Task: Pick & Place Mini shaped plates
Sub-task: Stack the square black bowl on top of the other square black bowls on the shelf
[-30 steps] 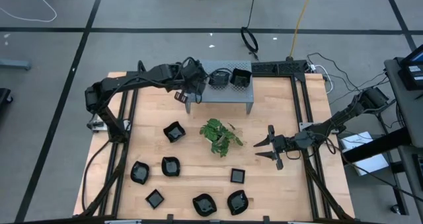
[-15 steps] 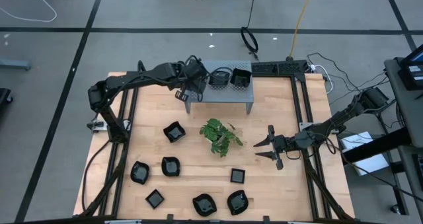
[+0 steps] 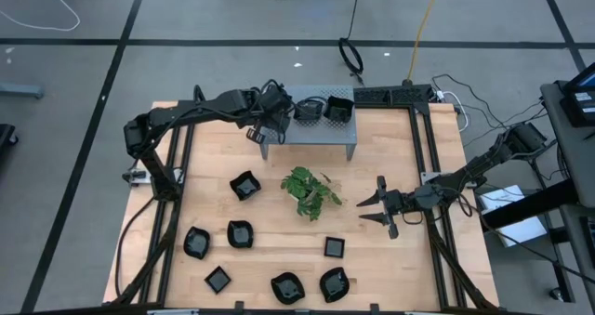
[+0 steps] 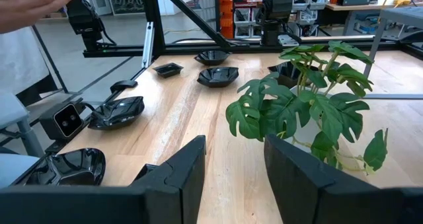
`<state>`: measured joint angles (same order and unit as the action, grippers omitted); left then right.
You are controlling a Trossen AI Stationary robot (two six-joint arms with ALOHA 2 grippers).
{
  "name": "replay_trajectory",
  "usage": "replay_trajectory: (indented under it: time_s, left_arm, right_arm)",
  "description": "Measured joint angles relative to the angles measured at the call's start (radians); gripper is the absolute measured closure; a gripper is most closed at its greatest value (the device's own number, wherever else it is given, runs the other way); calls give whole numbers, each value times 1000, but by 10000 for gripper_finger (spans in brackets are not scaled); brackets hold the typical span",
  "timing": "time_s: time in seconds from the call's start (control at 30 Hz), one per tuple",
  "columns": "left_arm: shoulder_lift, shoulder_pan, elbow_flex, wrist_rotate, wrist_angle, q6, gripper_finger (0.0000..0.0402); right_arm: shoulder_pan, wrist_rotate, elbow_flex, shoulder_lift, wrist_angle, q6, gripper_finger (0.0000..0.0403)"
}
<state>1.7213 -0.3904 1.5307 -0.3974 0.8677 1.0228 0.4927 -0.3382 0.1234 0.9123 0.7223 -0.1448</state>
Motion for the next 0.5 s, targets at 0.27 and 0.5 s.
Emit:
replay_trajectory:
  time_s: [0.27, 0.5]
  left_arm:
    - [-12, 5, 0, -42, -2, 22, 396]
    - [-15, -3, 0, -48, -86, 55, 379]
  right_arm:
    - [0, 0, 0, 0, 0, 0, 261]
    - [0, 0, 0, 0, 0, 0, 261]
